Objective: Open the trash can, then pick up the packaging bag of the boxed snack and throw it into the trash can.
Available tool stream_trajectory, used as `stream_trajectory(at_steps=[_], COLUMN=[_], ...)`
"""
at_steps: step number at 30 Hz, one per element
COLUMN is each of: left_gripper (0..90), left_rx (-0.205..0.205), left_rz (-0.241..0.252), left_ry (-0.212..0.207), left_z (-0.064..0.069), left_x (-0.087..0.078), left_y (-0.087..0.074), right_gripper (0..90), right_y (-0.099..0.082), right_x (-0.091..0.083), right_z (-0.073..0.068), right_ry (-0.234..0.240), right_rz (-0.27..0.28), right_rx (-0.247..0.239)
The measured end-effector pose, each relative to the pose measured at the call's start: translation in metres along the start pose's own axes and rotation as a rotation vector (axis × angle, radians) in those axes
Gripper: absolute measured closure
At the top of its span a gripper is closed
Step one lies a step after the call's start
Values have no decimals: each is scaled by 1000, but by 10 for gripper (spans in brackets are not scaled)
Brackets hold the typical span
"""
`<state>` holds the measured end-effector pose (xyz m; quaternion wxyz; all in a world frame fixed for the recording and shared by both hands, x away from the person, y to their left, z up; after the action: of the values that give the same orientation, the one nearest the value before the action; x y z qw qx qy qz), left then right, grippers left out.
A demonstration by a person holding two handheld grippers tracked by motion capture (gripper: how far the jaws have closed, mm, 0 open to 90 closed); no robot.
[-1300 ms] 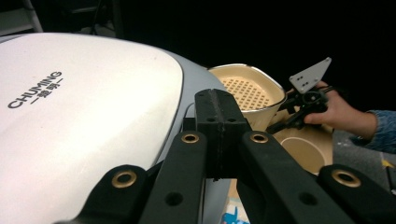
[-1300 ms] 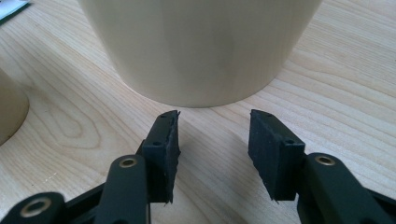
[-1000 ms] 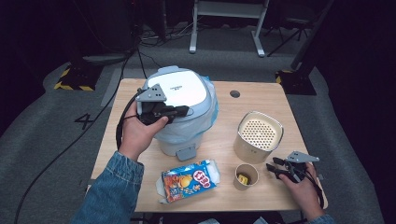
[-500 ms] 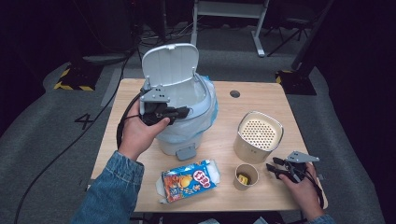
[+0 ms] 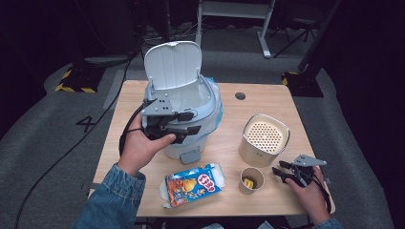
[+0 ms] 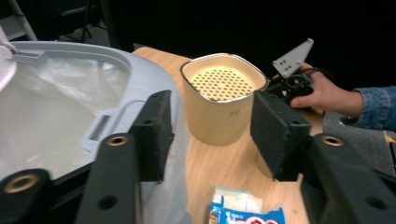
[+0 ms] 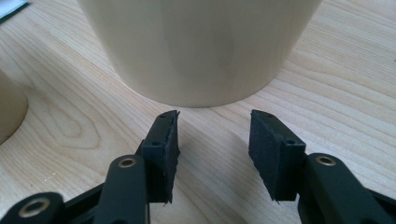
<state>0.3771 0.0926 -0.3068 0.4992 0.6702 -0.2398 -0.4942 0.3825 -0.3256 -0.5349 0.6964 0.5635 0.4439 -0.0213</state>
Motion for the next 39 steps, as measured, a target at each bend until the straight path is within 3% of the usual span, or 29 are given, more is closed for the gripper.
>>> stream_trajectory(at_steps=[2,8,18,23,29,36,39], left_gripper=[460,407,389,377,355,352,370], left_rx=[4,-6,-62,-82,-92,-127,-106], left_rz=[-14,-50,-118,-195,-296,-379,-437], left_ry=[-18,1,10,21,25,-18,-33], left_z=[7,17,23,21,16,14,14], left_x=[-2,-3,10,25,44,69,77], left_y=[-4,-26,-84,-117,-145,-175,-184], right_gripper=[528,527,527,515,511,500,499], right_y=[0,0,0,0,0,0,0], right_x=[0,0,0,0,0,0,0], right_z=[0,0,0,0,0,0,0], right_ry=[2,2,2,5,5,7,7], right_rz=[0,0,0,-1,-1,-2,-2], right_rx=[2,3,3,1,-1,-4,-4])
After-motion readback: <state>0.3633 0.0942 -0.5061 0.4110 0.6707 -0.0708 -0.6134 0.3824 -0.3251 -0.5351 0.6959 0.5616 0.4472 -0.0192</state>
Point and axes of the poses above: each handheld gripper's, and its own axes: x roughly forward along the jaws, y roughly out of its top, z roughly to its right, the point moved 5 cm from there along x, roughly forward along the jaws, and after that the axes turned 3 degrees about x, right-handed, at the moved point
